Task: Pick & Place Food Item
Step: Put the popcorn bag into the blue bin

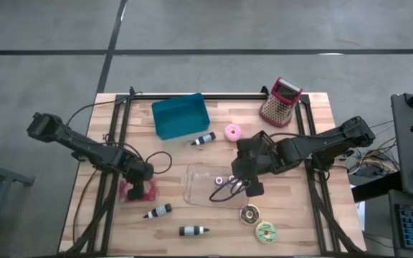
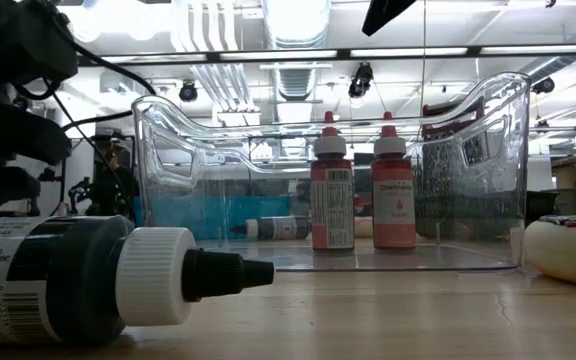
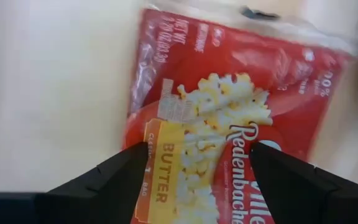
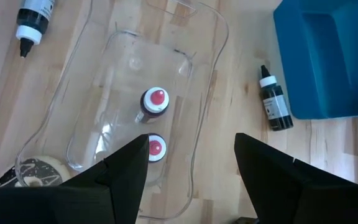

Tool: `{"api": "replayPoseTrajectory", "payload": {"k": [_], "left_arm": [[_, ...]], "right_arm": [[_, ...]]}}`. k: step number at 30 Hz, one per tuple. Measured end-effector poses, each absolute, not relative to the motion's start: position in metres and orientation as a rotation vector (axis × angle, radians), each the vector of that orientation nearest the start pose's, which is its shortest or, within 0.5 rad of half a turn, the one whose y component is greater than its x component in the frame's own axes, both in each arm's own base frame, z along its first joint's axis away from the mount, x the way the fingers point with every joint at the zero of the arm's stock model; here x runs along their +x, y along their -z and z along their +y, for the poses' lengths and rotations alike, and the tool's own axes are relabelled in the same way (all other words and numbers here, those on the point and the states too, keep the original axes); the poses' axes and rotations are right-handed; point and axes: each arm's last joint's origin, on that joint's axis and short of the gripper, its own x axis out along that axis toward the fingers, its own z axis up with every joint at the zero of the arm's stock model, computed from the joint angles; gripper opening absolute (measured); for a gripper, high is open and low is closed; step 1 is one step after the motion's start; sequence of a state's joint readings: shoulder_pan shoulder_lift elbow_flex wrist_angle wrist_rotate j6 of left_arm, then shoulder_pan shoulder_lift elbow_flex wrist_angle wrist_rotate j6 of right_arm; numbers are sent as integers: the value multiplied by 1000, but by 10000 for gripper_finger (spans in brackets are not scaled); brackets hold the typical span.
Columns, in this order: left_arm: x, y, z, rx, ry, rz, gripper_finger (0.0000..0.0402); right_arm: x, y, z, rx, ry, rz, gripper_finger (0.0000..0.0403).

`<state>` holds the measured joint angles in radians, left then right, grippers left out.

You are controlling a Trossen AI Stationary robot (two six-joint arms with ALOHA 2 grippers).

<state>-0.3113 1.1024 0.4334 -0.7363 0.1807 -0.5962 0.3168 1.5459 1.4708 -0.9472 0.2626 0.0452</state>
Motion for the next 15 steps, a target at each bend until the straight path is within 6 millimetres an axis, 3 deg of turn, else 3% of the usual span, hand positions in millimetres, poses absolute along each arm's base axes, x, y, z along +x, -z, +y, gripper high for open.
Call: {"api": "replayPoseTrajectory", "payload": {"k": [7, 15], "left_arm": [[147, -137, -50, -403, -107, 1402, 291], [174, -130, -41, -396, -236, 1233, 290]], "right_arm": [[298, -326, 90, -252, -28, 988, 233], [298, -326, 90, -258, -31, 988, 233]]}}
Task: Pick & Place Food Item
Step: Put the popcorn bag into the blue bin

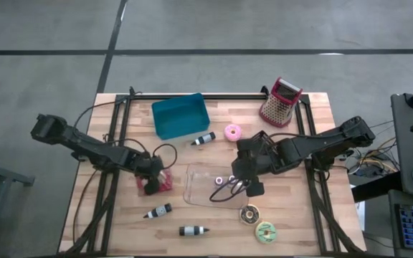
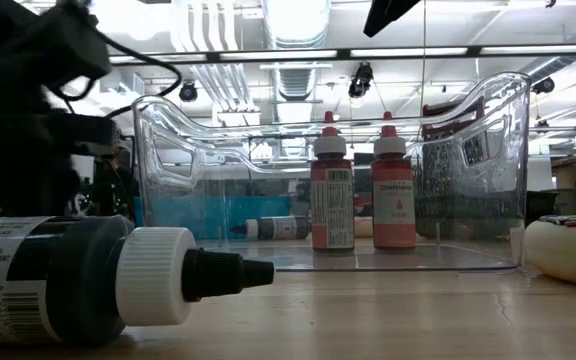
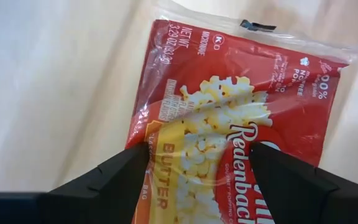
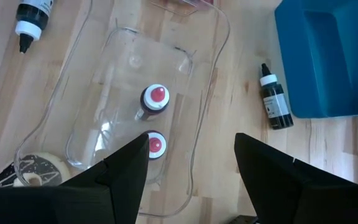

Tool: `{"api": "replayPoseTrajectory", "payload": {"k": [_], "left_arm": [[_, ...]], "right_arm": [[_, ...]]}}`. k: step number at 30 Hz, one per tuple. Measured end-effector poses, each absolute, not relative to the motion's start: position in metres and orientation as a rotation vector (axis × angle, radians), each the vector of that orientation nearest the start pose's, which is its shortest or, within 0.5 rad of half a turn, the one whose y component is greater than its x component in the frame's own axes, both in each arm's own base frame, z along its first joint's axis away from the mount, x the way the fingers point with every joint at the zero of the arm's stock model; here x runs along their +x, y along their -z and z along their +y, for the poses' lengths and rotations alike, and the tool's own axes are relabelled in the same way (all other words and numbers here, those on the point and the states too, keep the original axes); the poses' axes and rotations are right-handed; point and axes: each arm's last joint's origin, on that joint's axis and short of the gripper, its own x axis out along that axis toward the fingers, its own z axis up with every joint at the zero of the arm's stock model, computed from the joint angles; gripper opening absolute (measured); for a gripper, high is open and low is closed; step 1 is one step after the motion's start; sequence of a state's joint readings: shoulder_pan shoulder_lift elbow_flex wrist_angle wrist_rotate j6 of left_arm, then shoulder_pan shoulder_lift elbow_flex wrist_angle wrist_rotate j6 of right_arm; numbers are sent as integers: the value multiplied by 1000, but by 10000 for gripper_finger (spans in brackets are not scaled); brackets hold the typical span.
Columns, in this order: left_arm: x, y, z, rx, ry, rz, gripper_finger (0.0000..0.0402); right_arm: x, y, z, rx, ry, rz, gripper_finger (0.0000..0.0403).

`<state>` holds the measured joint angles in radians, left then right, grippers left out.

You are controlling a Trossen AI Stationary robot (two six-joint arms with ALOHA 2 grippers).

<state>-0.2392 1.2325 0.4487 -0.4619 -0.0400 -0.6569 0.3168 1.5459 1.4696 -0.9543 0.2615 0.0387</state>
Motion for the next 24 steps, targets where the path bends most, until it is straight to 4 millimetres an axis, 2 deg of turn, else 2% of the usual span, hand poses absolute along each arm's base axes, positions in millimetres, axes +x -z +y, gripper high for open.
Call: {"api": "replayPoseTrajectory", "payload": {"k": [9, 14, 21, 24], "left_arm": [[213, -136, -15, -280, -374, 1055, 290], [219, -137, 9, -173, -555, 1019, 290], [219, -148, 16, -186, -435, 1097, 290], [219, -148, 22, -263, -344, 1114, 290]], "right_arm": [[298, -326, 90, -258, -30, 988, 233], [298, -326, 90, -254, -25, 989, 233], [297, -323, 90, -258, -34, 1011, 233], [296, -322, 90, -259, -49, 1017, 233]]}}
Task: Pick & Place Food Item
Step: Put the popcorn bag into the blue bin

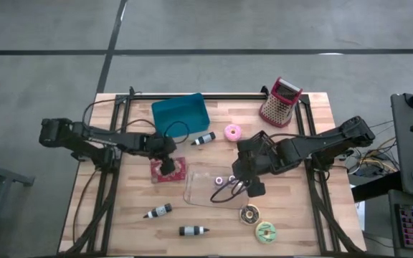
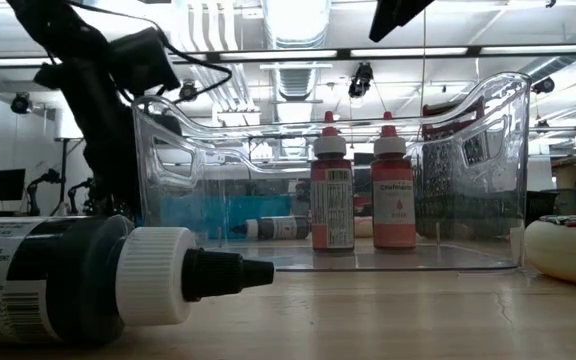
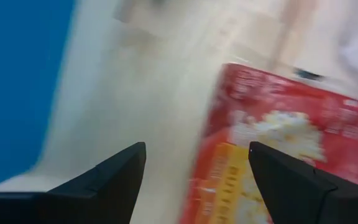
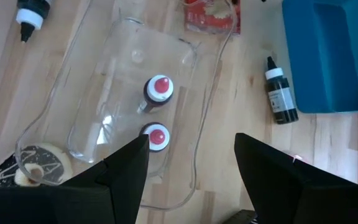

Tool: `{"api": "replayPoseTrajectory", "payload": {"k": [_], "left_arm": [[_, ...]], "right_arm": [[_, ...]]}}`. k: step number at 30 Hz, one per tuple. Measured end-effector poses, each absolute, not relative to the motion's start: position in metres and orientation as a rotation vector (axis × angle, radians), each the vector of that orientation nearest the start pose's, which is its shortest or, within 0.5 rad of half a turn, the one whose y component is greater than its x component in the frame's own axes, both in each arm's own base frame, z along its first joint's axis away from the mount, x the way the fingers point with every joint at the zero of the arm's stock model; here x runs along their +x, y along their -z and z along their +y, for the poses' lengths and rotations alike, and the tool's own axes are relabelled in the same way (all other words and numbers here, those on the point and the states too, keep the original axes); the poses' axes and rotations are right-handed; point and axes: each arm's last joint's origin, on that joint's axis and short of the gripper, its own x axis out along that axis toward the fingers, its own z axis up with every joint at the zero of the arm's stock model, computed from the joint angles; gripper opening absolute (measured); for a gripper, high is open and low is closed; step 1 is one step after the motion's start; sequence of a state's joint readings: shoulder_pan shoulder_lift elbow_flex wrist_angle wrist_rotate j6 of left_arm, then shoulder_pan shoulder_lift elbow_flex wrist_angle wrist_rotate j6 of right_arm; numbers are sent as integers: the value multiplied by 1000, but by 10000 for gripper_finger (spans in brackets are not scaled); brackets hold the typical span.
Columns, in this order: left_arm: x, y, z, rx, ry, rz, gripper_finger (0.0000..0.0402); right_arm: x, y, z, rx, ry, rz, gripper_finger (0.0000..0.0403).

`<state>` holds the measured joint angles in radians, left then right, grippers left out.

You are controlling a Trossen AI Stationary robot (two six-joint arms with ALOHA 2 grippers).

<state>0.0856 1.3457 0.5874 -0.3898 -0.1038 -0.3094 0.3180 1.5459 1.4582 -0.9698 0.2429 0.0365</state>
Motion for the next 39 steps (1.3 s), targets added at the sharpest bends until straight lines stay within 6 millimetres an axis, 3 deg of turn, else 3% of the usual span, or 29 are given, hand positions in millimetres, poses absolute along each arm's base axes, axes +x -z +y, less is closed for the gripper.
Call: {"api": "replayPoseTrajectory", "payload": {"k": [12, 22, 39], "left_arm": [[216, -142, 45, -499, -152, 1093, 290], [220, -119, 49, -497, -157, 1194, 290], [222, -117, 47, -535, -31, 1183, 255]], "right_arm": [[296, -321, 92, -235, -109, 1029, 233], [296, -321, 92, -233, -114, 1030, 233], [296, -321, 92, -239, -118, 1030, 233]]}}
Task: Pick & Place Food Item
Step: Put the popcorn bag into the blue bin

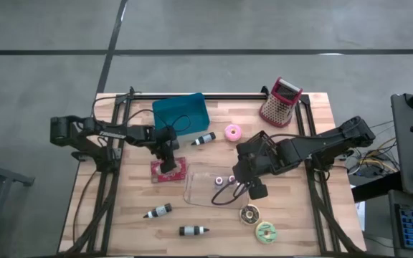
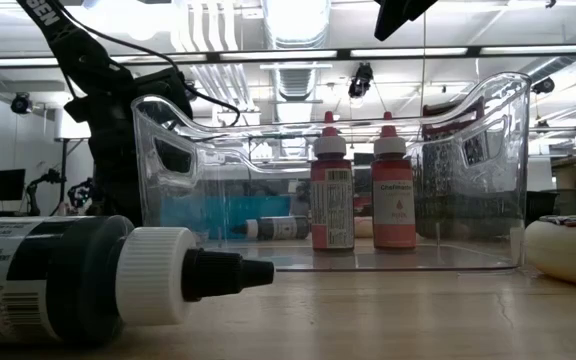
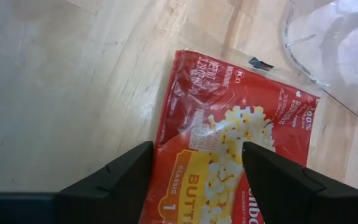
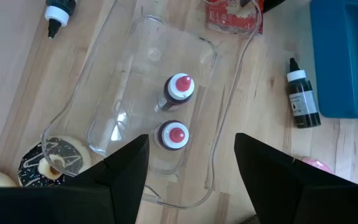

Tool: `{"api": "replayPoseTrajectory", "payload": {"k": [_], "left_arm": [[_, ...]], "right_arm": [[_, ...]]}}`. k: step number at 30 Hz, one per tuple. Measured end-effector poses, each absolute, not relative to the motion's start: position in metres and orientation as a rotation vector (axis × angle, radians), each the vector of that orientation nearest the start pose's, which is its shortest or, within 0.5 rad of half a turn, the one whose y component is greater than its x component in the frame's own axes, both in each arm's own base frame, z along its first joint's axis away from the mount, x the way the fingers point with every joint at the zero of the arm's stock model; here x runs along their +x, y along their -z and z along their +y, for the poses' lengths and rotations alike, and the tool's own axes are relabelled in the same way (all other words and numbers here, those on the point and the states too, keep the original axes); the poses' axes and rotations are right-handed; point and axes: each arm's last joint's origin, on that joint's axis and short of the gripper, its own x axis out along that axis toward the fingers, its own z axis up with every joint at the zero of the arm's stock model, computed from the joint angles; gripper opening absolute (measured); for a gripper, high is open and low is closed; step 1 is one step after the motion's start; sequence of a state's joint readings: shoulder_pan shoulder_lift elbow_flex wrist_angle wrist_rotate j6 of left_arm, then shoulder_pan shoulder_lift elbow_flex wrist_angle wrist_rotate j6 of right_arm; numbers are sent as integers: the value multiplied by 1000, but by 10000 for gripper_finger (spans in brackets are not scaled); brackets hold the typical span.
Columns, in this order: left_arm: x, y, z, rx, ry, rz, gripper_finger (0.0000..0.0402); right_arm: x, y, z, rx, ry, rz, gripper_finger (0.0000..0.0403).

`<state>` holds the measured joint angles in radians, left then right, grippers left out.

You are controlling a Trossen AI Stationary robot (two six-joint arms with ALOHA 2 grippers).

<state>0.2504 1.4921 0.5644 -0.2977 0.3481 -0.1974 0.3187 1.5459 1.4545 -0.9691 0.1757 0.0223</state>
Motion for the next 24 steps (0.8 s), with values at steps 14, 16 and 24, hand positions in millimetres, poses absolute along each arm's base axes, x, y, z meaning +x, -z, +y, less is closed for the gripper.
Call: {"api": "replayPoseTrajectory", "payload": {"k": [14, 16, 24], "left_arm": [[222, -116, 47, -484, -50, 1180, 98], [222, -115, 47, -478, -33, 1178, 55], [222, -116, 45, -477, 9, 1173, 5]], "right_arm": [[296, -321, 92, -255, -118, 1029, 232], [296, -321, 92, -257, -120, 1027, 232], [293, -325, 91, -255, -119, 1015, 223]]}}
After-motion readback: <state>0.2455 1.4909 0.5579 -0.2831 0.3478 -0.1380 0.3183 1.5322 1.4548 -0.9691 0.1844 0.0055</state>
